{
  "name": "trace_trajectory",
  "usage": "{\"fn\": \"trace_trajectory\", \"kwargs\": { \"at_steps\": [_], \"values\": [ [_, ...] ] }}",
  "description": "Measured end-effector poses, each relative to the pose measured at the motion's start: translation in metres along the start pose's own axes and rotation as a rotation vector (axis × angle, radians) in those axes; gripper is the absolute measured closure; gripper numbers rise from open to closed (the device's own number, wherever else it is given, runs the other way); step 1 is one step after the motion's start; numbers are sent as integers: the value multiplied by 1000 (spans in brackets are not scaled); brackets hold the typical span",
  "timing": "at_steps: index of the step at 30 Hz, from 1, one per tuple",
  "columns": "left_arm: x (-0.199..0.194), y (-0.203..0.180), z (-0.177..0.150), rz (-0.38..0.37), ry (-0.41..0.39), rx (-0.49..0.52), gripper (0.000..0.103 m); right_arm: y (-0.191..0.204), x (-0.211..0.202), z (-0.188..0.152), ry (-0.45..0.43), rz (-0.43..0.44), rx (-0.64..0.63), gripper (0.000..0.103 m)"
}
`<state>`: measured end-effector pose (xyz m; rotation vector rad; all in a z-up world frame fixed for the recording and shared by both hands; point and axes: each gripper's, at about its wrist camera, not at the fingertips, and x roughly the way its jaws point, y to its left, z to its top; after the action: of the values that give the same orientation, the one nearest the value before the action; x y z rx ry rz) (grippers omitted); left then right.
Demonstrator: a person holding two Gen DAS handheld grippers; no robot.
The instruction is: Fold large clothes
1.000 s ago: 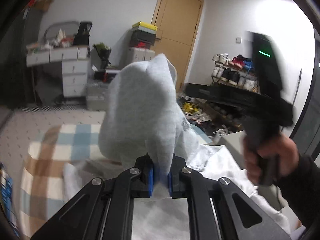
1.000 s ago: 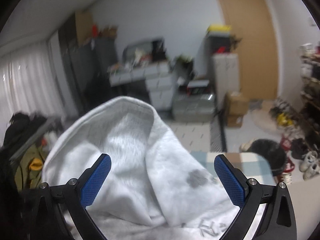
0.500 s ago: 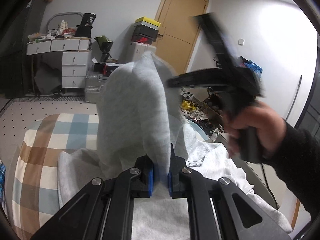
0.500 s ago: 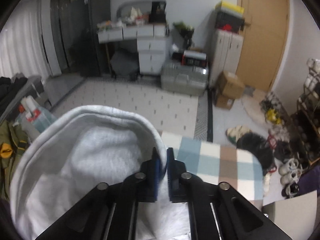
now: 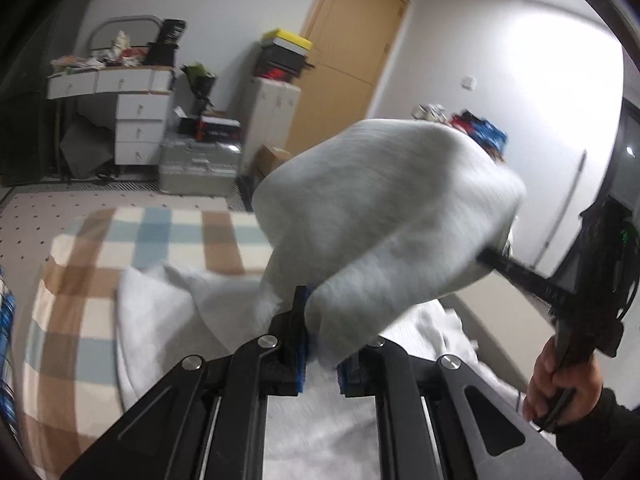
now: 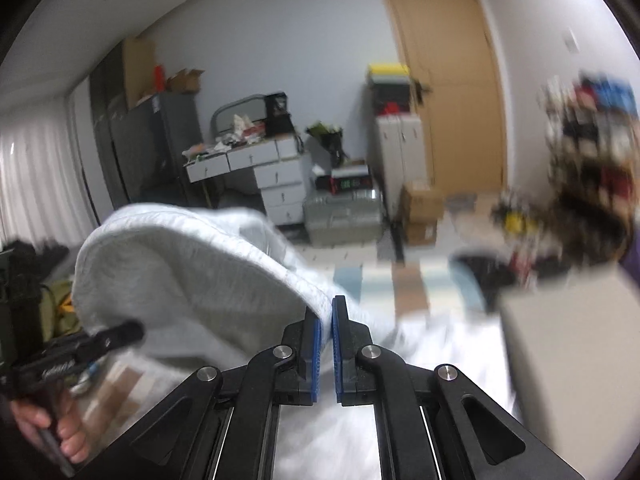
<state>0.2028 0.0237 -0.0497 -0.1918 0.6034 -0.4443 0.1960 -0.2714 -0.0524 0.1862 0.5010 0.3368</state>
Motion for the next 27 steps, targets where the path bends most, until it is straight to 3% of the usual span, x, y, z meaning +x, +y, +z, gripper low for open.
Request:
{"fn": "trace_trajectory", "kwargs": {
  "at_steps": [4,7,9,12,13,14,15,17,19,21,24,27],
  "values": [
    [11,-13,-32,-41,94,46,94,-35,1,-49,91,30,186,97],
    [19,-14,-47,-58,187,40,73,-60,1,-80,152,26,300,94],
    [18,-15,-59,-79,226,23,68,-72,6,-97,218,34,377,94],
    [6,-17,-70,-55,240,23,67,-86,5,-117,290,45,461,89],
    [1,-19,-72,-47,238,35,64,-87,4,-123,306,52,467,85],
    [-3,-20,-73,-57,243,39,49,-87,1,-126,330,55,461,83],
    [-8,-21,-74,-73,252,36,40,-88,-4,-128,339,46,457,78],
    [-18,-25,-74,-89,239,48,39,-87,-18,-126,335,54,456,70],
    [-27,-29,-74,-108,228,74,37,-83,-40,-120,316,69,436,49],
    [-40,-33,-73,-118,191,86,23,-79,-61,-114,298,101,428,39],
    [-60,-34,-72,-169,121,84,22,-66,-99,-89,273,192,407,32],
    [-76,-35,-68,-179,56,71,22,-43,-147,-52,208,225,354,3]
  ]
}}
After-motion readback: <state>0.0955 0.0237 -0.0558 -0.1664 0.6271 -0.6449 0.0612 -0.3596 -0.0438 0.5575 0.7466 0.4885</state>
